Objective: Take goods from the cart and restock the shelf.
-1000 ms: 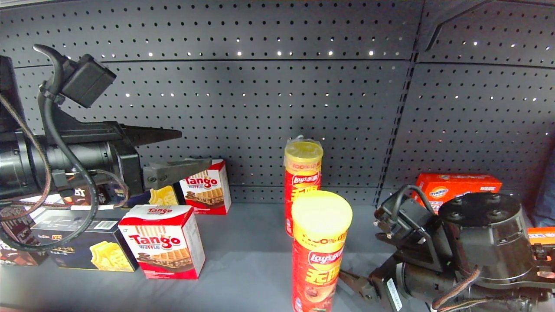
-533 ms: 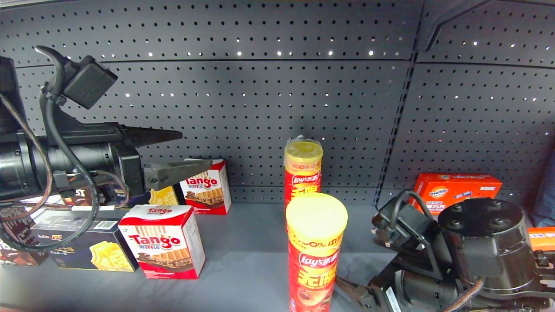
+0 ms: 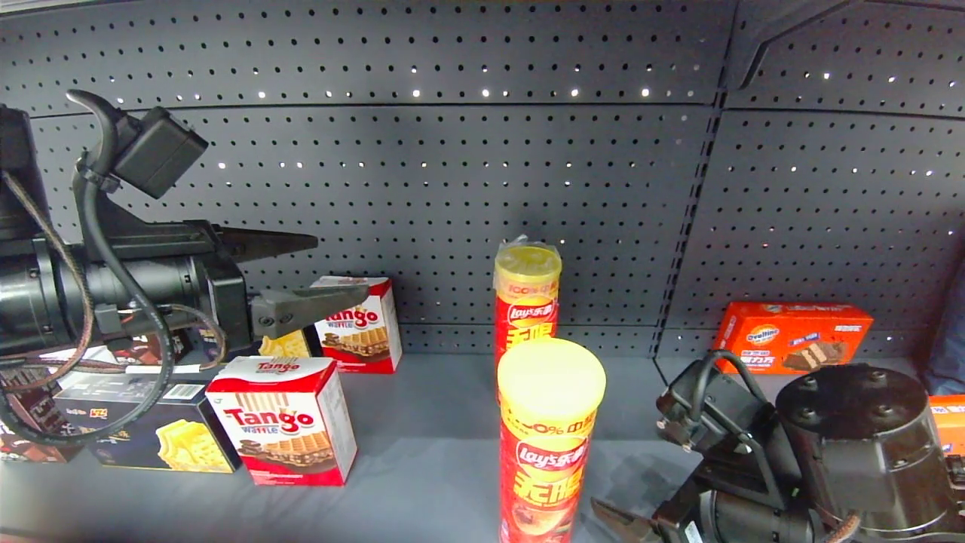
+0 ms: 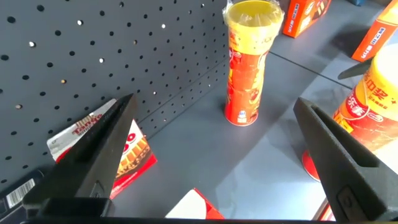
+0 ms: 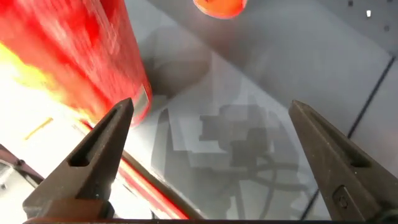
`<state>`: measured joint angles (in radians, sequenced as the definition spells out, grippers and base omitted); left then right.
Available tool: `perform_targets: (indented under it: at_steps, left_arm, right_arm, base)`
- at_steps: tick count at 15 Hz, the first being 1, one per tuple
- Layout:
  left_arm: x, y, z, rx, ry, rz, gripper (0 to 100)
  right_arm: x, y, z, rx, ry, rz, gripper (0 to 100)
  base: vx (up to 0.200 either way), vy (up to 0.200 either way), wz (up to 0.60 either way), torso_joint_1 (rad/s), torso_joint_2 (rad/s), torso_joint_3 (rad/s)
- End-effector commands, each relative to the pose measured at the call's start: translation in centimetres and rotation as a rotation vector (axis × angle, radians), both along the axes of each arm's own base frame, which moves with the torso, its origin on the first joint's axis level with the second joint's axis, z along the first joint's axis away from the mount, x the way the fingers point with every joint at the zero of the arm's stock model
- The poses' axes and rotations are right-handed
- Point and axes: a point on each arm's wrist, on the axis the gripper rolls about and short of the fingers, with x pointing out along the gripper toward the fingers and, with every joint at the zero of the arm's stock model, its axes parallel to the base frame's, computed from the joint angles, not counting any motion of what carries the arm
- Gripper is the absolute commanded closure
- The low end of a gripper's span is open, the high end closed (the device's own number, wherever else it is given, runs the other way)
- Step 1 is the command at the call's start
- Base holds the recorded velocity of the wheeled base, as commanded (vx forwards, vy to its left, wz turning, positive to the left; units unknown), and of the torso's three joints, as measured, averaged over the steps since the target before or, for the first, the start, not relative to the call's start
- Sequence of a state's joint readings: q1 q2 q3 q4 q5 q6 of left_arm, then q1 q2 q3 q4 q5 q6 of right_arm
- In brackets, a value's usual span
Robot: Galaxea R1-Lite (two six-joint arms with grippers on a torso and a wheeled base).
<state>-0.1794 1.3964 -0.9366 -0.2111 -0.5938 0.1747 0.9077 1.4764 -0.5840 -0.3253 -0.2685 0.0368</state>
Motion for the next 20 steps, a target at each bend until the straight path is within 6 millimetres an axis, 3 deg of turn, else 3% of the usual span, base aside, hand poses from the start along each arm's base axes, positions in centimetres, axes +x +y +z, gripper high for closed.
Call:
perform_targets:
  at_steps: [1, 12, 20]
  left_arm:
    - [0.0, 0.0, -0.1, 0.001, 0.003, 0.000, 0]
    - [0.3, 0.1, 0.1, -0.008, -0.025, 0.004, 0]
    - [0.3, 0.2, -0.2, -0.007, -0.018, 0.008, 0]
  right_arm:
    - [-0.5, -0.8, 0.0, 0.003, -0.002, -0.003, 0]
    - [1.3, 1.3, -0.6, -0.022, 0.016, -0.008, 0]
    - [0.9, 1.5, -0.6, -0.025, 0.018, 0.007, 0]
  base:
    - [0.000, 0.000, 0.00, 0.000, 0.00, 0.000]
    - [0.000, 0.000, 0.00, 0.000, 0.00, 0.000]
    - [0.000, 0.000, 0.00, 0.000, 0.00, 0.000]
